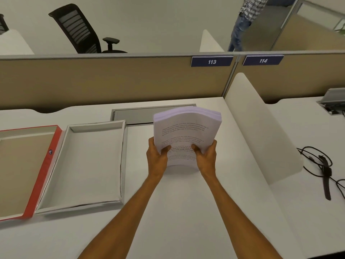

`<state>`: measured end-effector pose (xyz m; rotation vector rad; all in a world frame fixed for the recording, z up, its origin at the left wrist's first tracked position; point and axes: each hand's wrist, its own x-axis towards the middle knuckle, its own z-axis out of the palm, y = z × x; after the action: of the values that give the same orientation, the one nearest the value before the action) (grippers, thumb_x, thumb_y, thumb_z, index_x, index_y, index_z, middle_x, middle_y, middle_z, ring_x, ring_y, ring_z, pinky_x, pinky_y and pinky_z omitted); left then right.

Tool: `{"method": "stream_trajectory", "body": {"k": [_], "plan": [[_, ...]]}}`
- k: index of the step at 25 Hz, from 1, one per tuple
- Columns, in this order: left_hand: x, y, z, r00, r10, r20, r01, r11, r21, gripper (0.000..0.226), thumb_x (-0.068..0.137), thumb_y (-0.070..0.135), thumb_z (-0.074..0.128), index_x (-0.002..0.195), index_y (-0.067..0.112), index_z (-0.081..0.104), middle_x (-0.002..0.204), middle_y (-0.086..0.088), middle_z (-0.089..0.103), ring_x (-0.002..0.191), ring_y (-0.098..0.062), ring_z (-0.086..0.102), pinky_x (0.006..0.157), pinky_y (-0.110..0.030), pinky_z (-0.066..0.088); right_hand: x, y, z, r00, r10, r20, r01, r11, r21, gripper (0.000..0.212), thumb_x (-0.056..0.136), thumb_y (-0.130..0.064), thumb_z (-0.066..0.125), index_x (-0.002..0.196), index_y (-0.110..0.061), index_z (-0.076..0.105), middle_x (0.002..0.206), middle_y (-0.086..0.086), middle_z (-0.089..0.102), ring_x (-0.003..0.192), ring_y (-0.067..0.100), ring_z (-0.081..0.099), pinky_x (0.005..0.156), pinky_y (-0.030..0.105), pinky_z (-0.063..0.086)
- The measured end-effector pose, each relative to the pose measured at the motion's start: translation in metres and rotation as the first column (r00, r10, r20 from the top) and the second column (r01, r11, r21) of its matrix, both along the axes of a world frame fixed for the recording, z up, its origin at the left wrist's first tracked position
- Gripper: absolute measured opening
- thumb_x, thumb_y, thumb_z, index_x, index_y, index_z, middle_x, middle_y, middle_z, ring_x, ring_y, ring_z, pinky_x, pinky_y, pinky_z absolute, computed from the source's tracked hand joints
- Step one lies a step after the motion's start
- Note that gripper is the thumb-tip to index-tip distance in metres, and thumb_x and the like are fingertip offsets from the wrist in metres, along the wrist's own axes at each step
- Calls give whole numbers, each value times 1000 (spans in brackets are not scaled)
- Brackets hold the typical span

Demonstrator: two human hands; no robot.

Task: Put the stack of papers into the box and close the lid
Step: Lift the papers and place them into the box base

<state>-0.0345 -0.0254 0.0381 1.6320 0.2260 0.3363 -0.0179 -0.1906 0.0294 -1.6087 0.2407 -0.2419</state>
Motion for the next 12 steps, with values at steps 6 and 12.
{"method": "stream_trajectory", "body": {"k": [6,12], "plan": [[0,4,-5,999,18,26,-17,1000,-8,53,80,15,75,112,42,42,105,25,57,95,1,64,70,-6,54,-2,-1,-3,999,22,34,-21,1000,-22,60,80,-19,78,123,-28,38,109,-20,56,103,5,60,71,10,56],[-1,11,-9,1000,3,-4,-3,1000,17,68,68,18,86,114,42,42,107,25,57,99,13,59,73,-4,52,-6,-5,-3,999,47,27,-45,996,-71,77,66,-26,87,122,-41,36,110,-29,53,103,-1,58,70,3,51]]}}
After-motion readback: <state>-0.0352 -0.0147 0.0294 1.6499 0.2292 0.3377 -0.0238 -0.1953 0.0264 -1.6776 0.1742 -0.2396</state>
